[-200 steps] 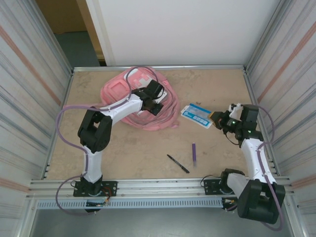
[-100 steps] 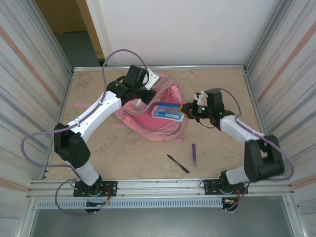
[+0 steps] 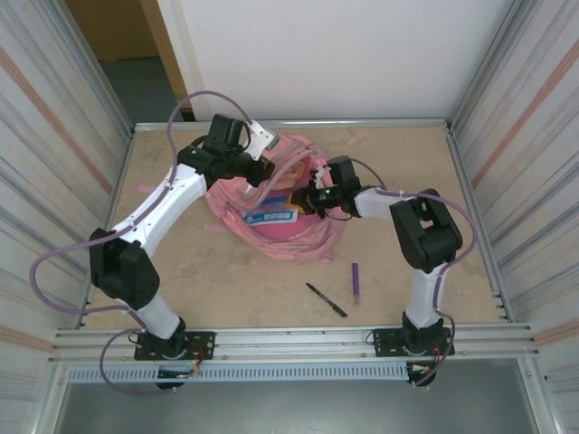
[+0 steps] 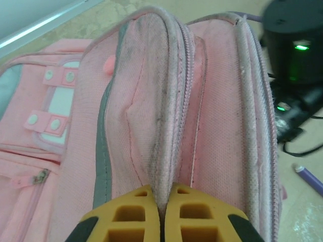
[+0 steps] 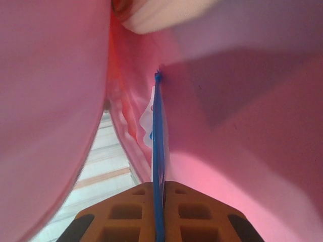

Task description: Pack the student bag

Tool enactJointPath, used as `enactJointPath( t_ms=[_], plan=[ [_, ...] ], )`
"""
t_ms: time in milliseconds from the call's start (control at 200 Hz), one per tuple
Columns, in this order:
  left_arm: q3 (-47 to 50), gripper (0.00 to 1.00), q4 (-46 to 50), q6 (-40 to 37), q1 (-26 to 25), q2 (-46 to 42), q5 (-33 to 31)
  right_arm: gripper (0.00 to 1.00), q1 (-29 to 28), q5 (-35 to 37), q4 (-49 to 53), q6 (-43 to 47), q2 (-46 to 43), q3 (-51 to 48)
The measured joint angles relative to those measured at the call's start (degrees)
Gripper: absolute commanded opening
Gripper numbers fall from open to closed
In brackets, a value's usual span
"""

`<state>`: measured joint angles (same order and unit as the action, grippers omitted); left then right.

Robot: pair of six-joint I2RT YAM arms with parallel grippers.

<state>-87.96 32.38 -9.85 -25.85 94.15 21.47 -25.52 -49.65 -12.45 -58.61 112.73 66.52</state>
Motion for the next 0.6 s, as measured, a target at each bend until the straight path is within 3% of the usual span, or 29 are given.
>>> enactJointPath(
  t_ms=[266,381,596],
  plan=[
    [2.73,0.00,-2.69,-0.68,0.48,-0.96,3.93,0.25,0.04,-3.72,10.58,9.97,6.88,14.47],
    [2.73,0.00,-2.86,-0.94,0.79,-1.16,4.70,0.35,0.22,1.73,19.39,17.53,8.00,19.12],
    [2.78,0.00,-2.82,-1.11,0.76,-1.18,5.11,0.42,0.74,14.01,27.76,25.77,7.89,19.96]
  ],
)
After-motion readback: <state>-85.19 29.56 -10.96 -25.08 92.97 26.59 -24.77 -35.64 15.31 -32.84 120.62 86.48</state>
